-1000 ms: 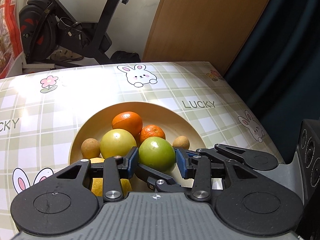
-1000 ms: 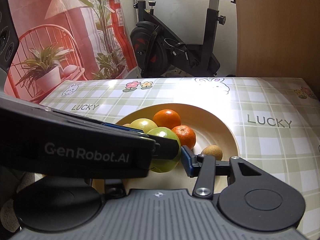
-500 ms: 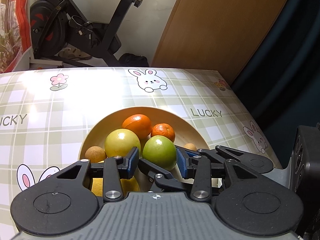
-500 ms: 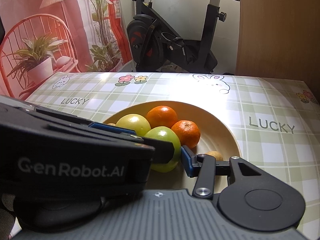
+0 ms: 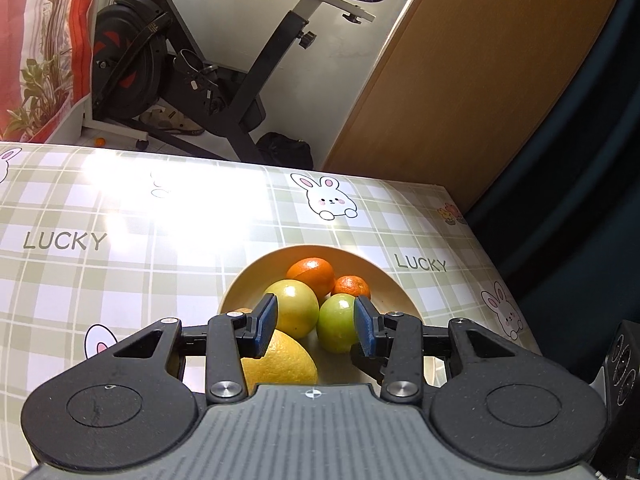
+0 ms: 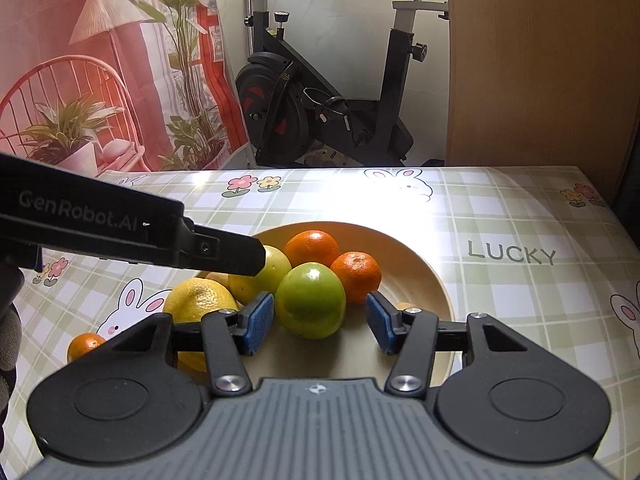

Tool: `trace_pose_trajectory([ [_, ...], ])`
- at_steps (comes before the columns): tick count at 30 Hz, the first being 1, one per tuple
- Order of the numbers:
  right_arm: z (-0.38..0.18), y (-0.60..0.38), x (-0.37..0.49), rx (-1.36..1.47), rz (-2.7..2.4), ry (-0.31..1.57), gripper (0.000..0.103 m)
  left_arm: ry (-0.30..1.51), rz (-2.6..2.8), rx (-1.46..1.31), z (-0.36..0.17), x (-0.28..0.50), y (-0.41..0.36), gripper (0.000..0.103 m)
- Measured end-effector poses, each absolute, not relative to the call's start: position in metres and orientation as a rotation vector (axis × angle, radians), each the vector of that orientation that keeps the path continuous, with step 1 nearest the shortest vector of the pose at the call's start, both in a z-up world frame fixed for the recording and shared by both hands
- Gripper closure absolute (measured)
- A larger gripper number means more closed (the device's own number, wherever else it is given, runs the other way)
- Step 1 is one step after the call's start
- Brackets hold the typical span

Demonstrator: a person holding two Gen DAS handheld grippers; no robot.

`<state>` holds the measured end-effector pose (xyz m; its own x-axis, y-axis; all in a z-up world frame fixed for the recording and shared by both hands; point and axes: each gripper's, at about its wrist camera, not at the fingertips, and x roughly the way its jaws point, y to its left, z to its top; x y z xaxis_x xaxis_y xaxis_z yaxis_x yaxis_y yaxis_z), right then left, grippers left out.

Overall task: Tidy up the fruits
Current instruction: 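Withdraw the left gripper and move it down to a dark orange tangerine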

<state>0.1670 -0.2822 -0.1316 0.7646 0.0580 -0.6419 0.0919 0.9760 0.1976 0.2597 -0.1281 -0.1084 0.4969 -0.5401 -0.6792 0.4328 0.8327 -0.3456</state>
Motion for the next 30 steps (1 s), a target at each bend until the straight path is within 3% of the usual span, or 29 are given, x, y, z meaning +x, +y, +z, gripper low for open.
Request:
trace_pose_trajectory([
  [13, -0.106, -0.246, 0.128, 0.290, 0.035, 0.605, 0.048, 0.771, -0.521, -0.046, -0.087, 0.227, -0.050, 0.059],
  [30, -0.121, -0.156, 0.103, 0.140, 0.272, 0.680, 0.048, 0.761, -0.513, -0.125, -0.107, 0.185, -0.002, 0.059],
])
